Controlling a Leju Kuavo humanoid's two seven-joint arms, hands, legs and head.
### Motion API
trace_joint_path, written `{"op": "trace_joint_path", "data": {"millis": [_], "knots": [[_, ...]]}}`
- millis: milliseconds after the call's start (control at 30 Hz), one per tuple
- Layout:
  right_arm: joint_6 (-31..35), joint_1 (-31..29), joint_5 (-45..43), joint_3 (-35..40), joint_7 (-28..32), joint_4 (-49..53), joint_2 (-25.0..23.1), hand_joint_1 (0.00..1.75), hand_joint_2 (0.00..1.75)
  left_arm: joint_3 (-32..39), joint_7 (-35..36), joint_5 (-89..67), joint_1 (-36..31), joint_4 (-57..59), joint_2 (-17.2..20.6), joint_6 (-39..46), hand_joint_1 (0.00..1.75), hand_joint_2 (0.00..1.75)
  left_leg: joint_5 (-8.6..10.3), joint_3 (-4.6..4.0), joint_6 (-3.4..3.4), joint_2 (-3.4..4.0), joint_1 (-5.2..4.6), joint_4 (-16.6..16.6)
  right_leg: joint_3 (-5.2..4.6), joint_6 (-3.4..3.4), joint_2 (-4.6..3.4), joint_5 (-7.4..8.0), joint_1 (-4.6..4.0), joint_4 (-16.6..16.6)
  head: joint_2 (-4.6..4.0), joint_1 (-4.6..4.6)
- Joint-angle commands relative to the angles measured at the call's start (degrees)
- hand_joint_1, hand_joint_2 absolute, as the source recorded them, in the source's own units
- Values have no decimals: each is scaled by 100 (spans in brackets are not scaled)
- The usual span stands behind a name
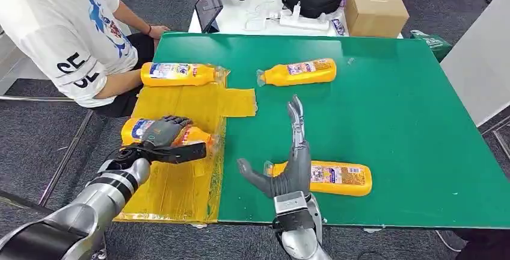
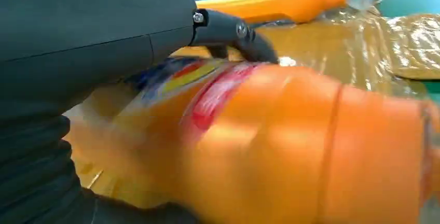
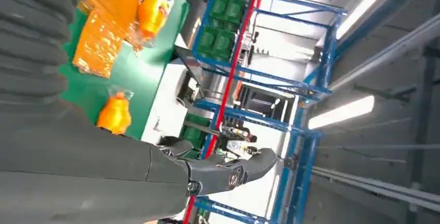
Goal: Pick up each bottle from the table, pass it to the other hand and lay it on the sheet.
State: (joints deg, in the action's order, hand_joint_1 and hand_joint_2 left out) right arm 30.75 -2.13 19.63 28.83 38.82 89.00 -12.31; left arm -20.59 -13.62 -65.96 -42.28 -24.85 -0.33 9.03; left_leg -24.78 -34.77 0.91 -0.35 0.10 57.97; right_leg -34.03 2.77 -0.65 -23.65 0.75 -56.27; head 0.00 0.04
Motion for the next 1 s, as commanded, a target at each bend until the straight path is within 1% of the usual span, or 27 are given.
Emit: {"op": "trace_joint_path", "data": {"millis": [33,167,300,500,533,567,600,633,667,700,733,800,833,867,900,933,967,1000], "knots": [[-102,-203,-34,-194,-47,-520,5,0,175,250,-87,165,57,367,-38,-144,0,0,-4,19,-2,9,3,-6,18,-6,-4,0,-4,8,0,0],[-168,-258,-40,-216,-44,-665,-17,0,175,463,-440,576,125,321,-23,-566,0,0,-6,29,-4,16,6,-7,27,-9,-9,1,-8,12,0,0],[-223,-313,-77,-244,-30,-819,-23,0,175,598,-796,984,184,297,31,-1058,0,0,-3,40,-5,3,7,-9,40,-10,-1,2,-8,14,0,0],[-226,-324,-81,-246,-28,-843,-27,0,175,586,-803,993,195,290,34,-1074,0,0,3,49,-2,0,7,-13,54,-12,10,8,-9,20,0,0],[-237,-338,-81,-244,-24,-879,-28,0,175,802,-1007,1349,230,258,14,-1302,0,0,4,45,3,-12,0,-8,51,-6,17,1,-1,9,0,0],[-237,-353,-83,-248,-23,-924,-34,0,175,981,-1164,1610,288,204,-8,-1381,0,0,5,49,2,-7,2,-10,56,-9,15,3,-4,13,0,2],[-246,-373,-81,-243,-20,-982,-36,0,175,1257,-1296,1981,351,153,-53,-1486,0,0,4,53,1,0,7,-12,60,-12,10,6,-8,18,0,0],[-269,-407,-66,-224,-14,-1081,-25,0,175,1639,-1620,2498,488,-37,-131,-1569,0,0,5,56,4,-6,-1,-12,61,-7,13,2,0,13,0,2],[-292,-428,-34,-213,-23,-1153,-10,0,175,1954,-1794,2927,627,-267,-229,-1551,0,0,5,55,3,-5,0,-12,62,-8,12,3,-1,14,0,0],[-316,-445,72,-202,-95,-1232,22,0,175,2394,-1900,3613,783,-564,-368,-1851,0,0,4,67,1,5,5,-21,72,-12,5,8,-7,27,0,0],[-316,-452,179,-203,-148,-1282,43,0,175,2697,-1954,4187,944,-901,-468,-2117,0,0,5,64,4,-9,-1,-16,71,-7,16,2,-1,19,0,0],[-297,-459,516,-211,-326,-1385,121,0,175,3124,-1841,5222,1289,-1730,-692,-2257,0,0,3,63,3,-3,6,-14,70,-10,15,4,-8,23,0,0],[-291,-450,702,-228,-448,-1403,164,0,175,3198,-1952,5510,1415,-2139,-799,-1904,0,0,6,51,5,-16,1,-9,58,-5,26,0,-2,14,0,4],[-280,-433,828,-258,-532,-1395,194,0,175,3221,-1937,5681,1503,-2472,-894,-1549,0,0,2,50,5,-10,6,-7,58,-8,24,0,-8,17,0,0],[-264,-418,1053,-291,-694,-1396,265,0,175,3271,-2248,5732,1612,-2996,-1038,-642,0,0,1,50,4,-16,7,-6,59,-10,30,-3,-10,17,0,0],[-241,-403,1242,-320,-834,-1391,317,0,175,3296,-2353,5760,1684,-3327,-1105,-111,0,0,4,33,5,-20,8,0,40,-6,33,-2,-10,12,0,2],[-264,-376,1404,-337,-967,-1347,378,0,175,3293,-2386,5894,1764,-3613,-1152,112,0,0,-1,30,5,-17,11,4,41,-7,34,-5,-13,11,0,2],[-347,-383,1723,-320,-1248,-1370,503,0,175,3269,-2548,5972,1877,-3913,-1161,353,0,175,-3,30,4,-22,12,5,41,-9,41,-8,-15,12,0,2]]}}
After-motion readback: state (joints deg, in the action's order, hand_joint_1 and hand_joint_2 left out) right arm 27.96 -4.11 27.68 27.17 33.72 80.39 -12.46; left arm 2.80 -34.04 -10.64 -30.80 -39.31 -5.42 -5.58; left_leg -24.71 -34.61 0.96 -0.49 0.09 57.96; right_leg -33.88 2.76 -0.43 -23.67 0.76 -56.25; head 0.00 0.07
